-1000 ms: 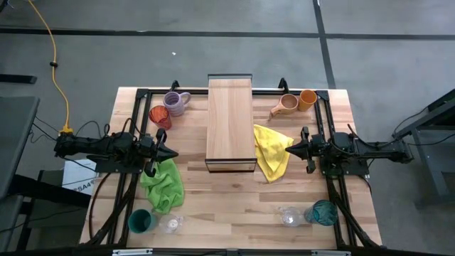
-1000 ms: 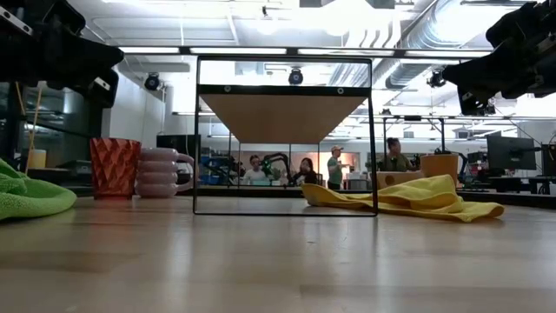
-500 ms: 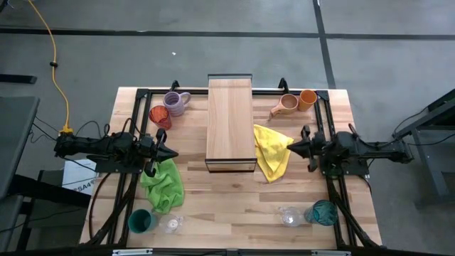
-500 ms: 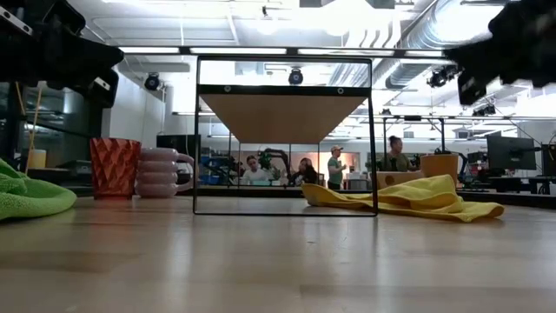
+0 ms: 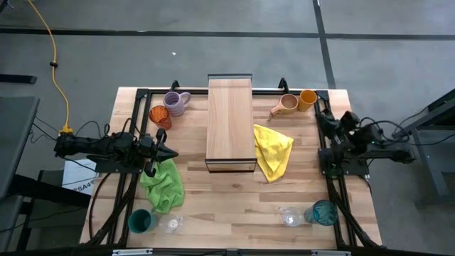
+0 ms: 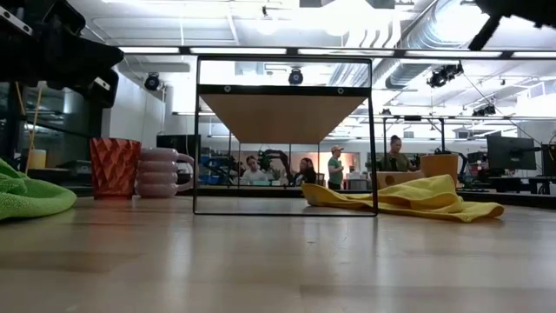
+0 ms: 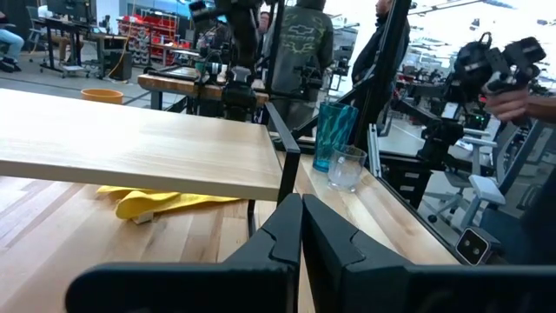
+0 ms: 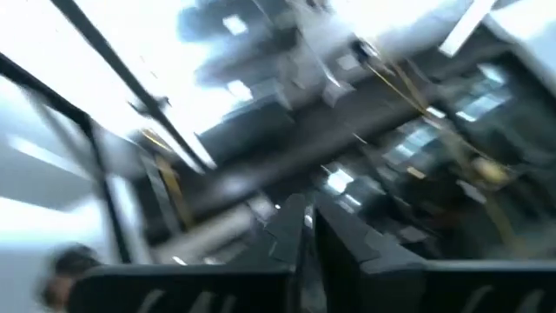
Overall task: Stack small to large cups/mugs on shelf
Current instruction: Put the light blue cup on the shelf
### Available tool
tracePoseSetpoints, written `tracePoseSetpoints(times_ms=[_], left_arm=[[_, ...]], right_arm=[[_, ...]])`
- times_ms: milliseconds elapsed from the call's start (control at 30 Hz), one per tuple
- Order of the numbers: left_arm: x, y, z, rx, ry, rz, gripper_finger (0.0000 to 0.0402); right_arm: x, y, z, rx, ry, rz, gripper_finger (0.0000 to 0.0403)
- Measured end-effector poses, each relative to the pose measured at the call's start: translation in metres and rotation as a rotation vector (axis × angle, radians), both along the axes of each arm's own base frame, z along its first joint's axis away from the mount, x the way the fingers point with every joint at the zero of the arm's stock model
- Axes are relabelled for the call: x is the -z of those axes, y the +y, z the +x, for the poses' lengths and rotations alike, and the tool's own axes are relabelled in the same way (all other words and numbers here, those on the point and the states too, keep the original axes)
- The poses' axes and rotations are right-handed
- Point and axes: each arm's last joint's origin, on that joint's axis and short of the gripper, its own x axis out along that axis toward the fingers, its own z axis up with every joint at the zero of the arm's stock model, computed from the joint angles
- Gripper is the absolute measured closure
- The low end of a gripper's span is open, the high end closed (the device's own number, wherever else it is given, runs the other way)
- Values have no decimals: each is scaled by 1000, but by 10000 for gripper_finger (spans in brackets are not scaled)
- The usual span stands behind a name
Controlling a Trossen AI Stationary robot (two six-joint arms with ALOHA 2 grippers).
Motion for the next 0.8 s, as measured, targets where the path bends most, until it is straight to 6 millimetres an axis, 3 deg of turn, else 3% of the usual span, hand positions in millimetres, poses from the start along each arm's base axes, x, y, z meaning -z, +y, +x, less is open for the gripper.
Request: tracePoseSetpoints(times_ms=[167,400,567,800], left_arm=[[0,0,0,0,0,0,401],[0,0,0,0,0,0,401],[0,0,0,0,0,0,401],[0,0,0,0,0,0,401]], right_arm=[[-46,-7,12,181,289,26,311],[-82,-19,38,375,587,96,209],[-89,-24,55,403,689,90,171],[-81,-26,68,379,777,123,166]])
